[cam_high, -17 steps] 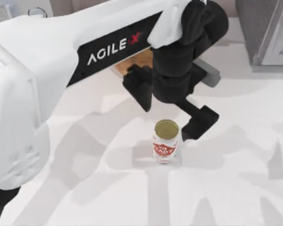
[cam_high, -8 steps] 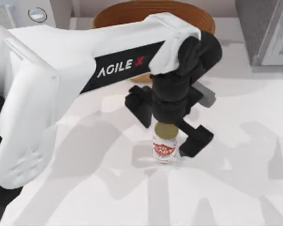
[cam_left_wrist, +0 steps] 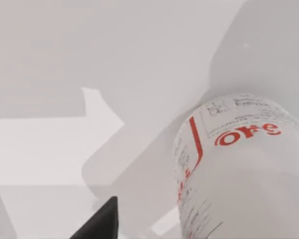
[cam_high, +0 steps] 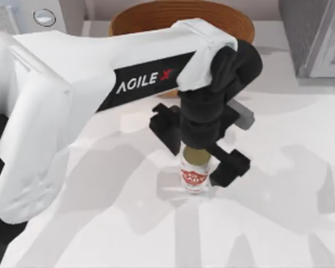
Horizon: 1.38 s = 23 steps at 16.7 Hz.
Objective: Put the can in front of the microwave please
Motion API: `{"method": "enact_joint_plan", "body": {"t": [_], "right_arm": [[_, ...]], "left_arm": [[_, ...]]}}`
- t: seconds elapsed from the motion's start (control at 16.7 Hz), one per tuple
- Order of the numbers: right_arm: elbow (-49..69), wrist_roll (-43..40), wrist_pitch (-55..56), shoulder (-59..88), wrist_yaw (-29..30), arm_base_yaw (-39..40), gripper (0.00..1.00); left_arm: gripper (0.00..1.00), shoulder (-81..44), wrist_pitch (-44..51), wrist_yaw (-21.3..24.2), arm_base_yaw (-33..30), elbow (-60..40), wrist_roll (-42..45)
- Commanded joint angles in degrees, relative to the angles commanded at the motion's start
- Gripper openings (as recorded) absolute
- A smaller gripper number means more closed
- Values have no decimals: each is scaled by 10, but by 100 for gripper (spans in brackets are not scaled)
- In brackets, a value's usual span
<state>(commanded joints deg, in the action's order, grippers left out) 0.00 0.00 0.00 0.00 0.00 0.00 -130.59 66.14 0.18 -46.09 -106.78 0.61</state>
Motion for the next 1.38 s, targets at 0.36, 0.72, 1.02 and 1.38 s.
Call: {"method": "enact_joint_plan", "body": {"t": [0.36,0.72,1.02,1.38], "right_arm": [[0,0,0,0,0,0,100],[0,0,0,0,0,0,100],[0,0,0,0,0,0,100],[0,0,0,0,0,0,100]], "left_arm": [[32,0,0,0,0,0,0],[0,0,0,0,0,0,0],[0,0,0,0,0,0,0],[0,5,32,1,0,-30,1]]}}
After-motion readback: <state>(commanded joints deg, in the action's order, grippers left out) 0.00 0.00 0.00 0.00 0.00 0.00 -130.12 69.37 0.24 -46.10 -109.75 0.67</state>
